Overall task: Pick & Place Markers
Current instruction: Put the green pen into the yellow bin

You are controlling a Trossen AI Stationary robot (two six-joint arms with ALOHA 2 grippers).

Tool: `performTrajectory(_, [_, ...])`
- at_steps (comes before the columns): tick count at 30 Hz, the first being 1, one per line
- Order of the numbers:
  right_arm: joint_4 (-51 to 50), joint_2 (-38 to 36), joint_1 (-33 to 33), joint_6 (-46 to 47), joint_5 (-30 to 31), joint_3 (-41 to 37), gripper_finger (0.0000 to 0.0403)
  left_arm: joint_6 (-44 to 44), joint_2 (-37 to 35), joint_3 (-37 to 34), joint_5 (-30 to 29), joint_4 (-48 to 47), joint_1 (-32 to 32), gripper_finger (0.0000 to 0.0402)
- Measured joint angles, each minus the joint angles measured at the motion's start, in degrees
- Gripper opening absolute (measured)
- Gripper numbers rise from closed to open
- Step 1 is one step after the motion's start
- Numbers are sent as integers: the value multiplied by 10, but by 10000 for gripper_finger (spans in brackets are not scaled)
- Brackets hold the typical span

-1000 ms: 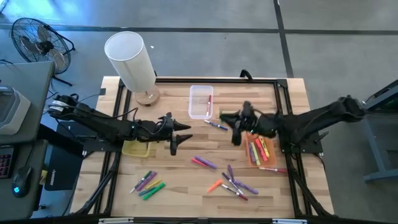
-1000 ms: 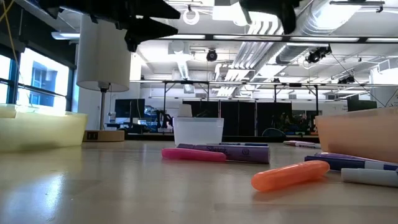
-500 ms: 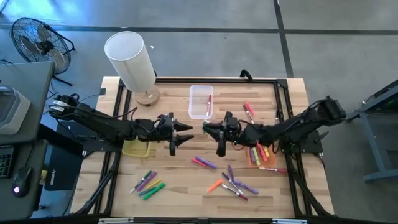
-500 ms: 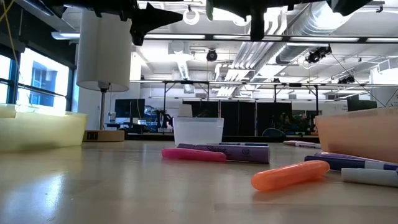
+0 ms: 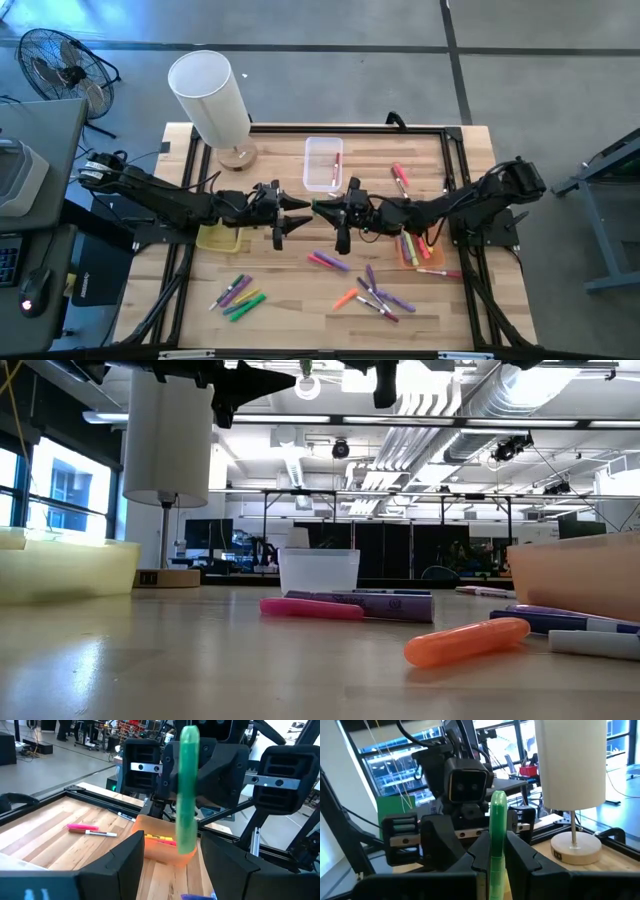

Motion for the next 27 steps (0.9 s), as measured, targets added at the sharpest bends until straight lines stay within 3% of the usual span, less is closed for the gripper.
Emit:
performTrajectory(9, [8, 35, -8, 0, -25, 22, 27, 0, 0, 0, 1, 5, 0, 193])
performTrajectory(27, [0, 35, -16, 12, -34, 25, 28, 22, 45, 18, 4, 32, 0, 193])
